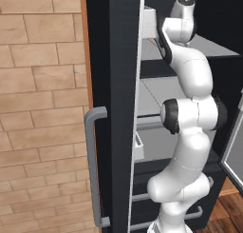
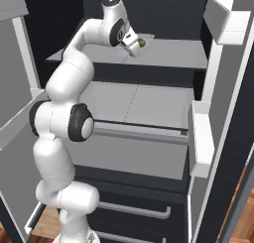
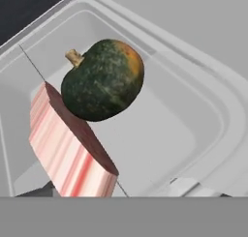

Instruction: Place the tupperware containing the steak and squash meal in the microwave. Close the microwave door and press the start button to reheat the meal.

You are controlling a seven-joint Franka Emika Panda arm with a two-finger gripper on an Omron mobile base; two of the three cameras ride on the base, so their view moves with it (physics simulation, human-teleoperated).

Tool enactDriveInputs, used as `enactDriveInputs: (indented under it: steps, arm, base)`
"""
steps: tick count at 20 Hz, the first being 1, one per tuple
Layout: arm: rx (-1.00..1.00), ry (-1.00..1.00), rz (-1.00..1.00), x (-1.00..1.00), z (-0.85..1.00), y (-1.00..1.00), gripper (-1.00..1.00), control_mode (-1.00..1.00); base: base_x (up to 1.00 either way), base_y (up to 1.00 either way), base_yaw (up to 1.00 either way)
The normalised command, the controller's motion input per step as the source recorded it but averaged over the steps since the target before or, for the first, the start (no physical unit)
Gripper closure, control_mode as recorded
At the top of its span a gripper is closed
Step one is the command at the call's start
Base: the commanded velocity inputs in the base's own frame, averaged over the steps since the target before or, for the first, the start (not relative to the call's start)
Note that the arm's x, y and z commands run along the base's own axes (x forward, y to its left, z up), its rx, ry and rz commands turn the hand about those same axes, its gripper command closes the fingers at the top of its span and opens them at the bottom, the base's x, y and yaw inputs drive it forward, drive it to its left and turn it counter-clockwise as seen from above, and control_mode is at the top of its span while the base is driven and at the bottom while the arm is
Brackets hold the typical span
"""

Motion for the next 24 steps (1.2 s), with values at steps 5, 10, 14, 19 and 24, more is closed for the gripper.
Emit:
enactDriveInputs:
  steps: [5,10,14,19,24]
  arm:
    - [0.0,0.0,-0.21,-0.64,0.0,-0.25,1.0,-1.0]
    - [0.0,0.0,-0.12,-0.9,-0.01,-0.14,1.0,-1.0]
    - [0.0,0.0,-0.01,-0.92,-0.06,0.0,1.0,-1.0]
    - [0.0,-0.01,0.03,-0.85,-0.13,0.01,1.0,-1.0]
    - [0.06,-0.04,0.17,-0.8,-0.27,0.14,1.0,-1.0]
  base:
    - [0.0,0.0,0.0]
    - [0.0,0.0,0.0]
    - [0.0,0.0,0.0]
    - [0.0,0.0,0.0]
    - [0.0,0.0,0.0]
